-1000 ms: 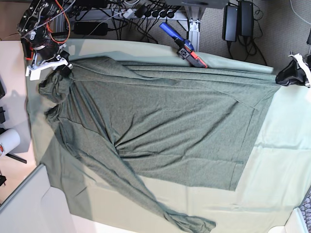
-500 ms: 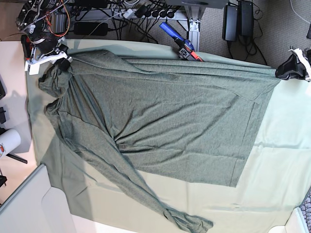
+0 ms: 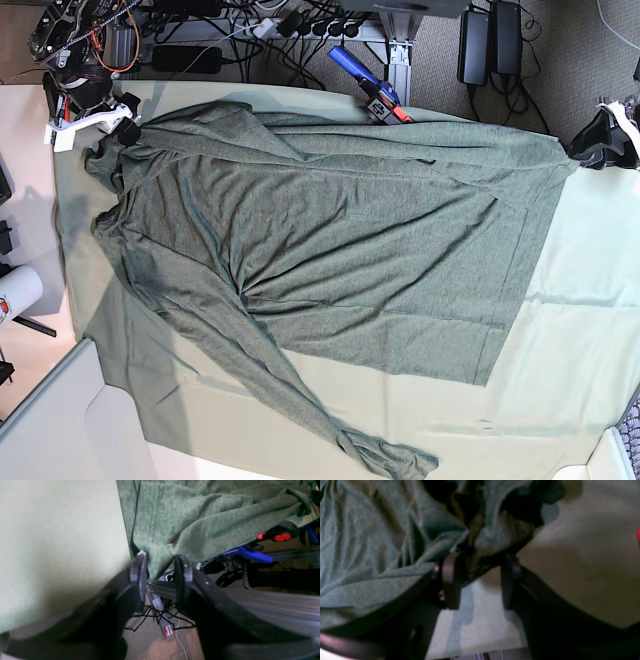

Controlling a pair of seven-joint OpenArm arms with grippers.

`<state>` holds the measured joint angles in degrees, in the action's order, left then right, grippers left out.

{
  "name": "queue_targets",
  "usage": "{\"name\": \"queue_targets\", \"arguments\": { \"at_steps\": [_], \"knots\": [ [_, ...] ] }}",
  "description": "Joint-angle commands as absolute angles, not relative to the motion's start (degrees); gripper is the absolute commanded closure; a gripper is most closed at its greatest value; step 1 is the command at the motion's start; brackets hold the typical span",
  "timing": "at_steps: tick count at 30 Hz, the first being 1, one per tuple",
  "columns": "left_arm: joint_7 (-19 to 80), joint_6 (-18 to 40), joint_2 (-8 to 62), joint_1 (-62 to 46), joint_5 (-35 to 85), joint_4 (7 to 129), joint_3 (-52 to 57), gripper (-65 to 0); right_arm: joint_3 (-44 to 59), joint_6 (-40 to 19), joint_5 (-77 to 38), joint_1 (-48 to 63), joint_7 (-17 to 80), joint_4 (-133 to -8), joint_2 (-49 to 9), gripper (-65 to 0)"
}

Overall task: Fold the T-shirt properly
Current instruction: 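Lay the shirt flat and open both grippers, then move the right gripper over the shirt's sleeve and grasp it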

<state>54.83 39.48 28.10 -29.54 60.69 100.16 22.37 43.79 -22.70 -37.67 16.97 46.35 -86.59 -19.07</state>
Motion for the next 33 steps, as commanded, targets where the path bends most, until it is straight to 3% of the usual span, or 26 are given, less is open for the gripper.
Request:
{"name": "queue_targets", "arguments": {
  "at_steps": [1,6,15,20,26,33],
  "knots": [
    [53.8,40.0,29.1,-29.5,61.7,101.0,23.0,-23.3,44.3,-22.5,-37.9,16.8,45.2,-87.6,-20.3,-25.7],
    [53.8,40.0,29.1,-29.5,61.7,101.0,23.0,-34.2,44.7,-22.5,-37.9,16.7,45.2,-87.6,-20.3,-25.7],
    [53.8,40.0,29.1,-29.4,63.8,103.9,28.3,-34.4,52.8,-22.5,-38.8,16.7,45.5,-96.9,-20.3,-25.7],
    [53.4,40.0,30.5,-29.4,63.6,108.9,29.1,-34.4,51.7,-22.5,-39.4,14.3,45.0,-101.3,-20.3,-25.7],
    [52.8,40.0,31.8,-29.4,62.2,109.9,29.1,-34.4,42.1,-22.5,-37.7,4.4,42.6,-101.4,-20.3,-25.7],
    [52.6,40.0,32.9,-31.7,60.5,109.9,29.1,-34.4,18.5,-22.4,-25.5,-13.8,34.6,-94.4,-19.5,-25.7]
  ]
}}
